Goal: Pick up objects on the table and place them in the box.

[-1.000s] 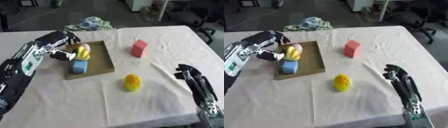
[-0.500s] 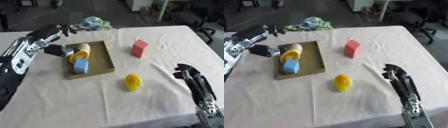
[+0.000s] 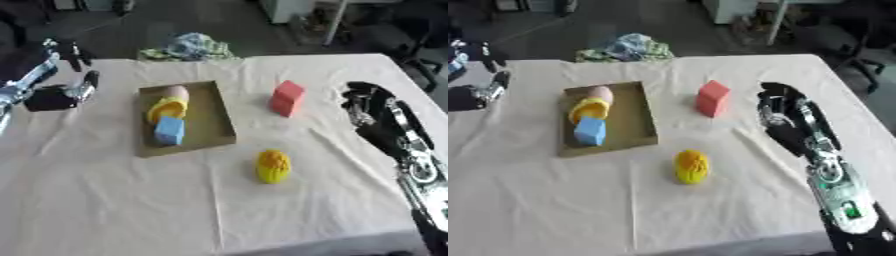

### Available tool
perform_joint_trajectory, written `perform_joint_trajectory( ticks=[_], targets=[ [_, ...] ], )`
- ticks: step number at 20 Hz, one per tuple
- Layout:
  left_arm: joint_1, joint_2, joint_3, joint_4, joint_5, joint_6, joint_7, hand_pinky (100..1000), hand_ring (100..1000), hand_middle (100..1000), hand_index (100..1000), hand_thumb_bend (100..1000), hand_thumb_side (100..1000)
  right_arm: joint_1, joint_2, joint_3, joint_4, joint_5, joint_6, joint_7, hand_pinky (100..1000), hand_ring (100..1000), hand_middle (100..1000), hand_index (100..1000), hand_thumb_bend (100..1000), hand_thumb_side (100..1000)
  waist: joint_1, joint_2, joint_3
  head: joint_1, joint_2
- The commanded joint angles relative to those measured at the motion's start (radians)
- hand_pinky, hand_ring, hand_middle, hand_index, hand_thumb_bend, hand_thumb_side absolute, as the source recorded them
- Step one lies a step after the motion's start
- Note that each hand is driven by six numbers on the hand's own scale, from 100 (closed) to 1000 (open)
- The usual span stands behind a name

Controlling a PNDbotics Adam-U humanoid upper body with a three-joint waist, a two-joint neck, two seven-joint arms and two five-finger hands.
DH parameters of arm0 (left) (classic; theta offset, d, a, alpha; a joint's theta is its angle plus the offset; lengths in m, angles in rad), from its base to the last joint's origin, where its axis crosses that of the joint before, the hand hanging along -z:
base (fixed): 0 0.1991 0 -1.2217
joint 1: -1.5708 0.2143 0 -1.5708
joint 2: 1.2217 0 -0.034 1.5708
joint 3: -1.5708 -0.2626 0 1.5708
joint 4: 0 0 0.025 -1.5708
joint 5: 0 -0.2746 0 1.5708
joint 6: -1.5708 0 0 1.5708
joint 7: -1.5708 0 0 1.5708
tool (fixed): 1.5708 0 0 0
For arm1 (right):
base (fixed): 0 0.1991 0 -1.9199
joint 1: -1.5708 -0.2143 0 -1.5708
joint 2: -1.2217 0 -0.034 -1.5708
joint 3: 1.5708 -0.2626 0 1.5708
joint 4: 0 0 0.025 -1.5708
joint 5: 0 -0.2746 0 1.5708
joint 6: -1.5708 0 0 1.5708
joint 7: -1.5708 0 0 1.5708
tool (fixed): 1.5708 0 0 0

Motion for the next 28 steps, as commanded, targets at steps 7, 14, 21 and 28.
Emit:
perform_joint_trajectory(
  ticks=[7, 14, 21, 28],
  targets=[
    [0.187, -0.074, 0.024, -0.238, 0.144, 0.132, 0.040, 714, 549, 580, 793, 100, 856, -0.210, -0.236, 0.218, 0.143, 0.145, -0.118, 0.141, 793, 813, 823, 981, 100, 405, -0.010, 0.014, 0.046, -0.024, 0.004],
    [0.365, -0.099, 0.054, -0.389, 0.254, 0.232, -0.029, 713, 545, 575, 793, 100, 899, -0.271, -0.241, 0.347, 0.218, 0.255, -0.227, 0.250, 810, 841, 857, 990, 211, 483, -0.010, 0.005, 0.041, -0.001, 0.004],
    [0.450, -0.095, 0.071, -0.473, 0.368, 0.288, -0.088, 713, 544, 574, 796, 100, 916, -0.272, -0.231, 0.370, 0.210, 0.369, -0.341, 0.365, 816, 847, 852, 978, 269, 523, -0.016, -0.002, 0.039, 0.003, 0.004],
    [0.455, -0.083, 0.092, -0.474, 0.485, 0.308, -0.126, 712, 543, 573, 795, 100, 921, -0.259, -0.211, 0.335, 0.205, 0.443, -0.434, 0.482, 817, 849, 852, 972, 276, 527, -0.017, -0.004, 0.040, 0.002, 0.004]
  ],
)
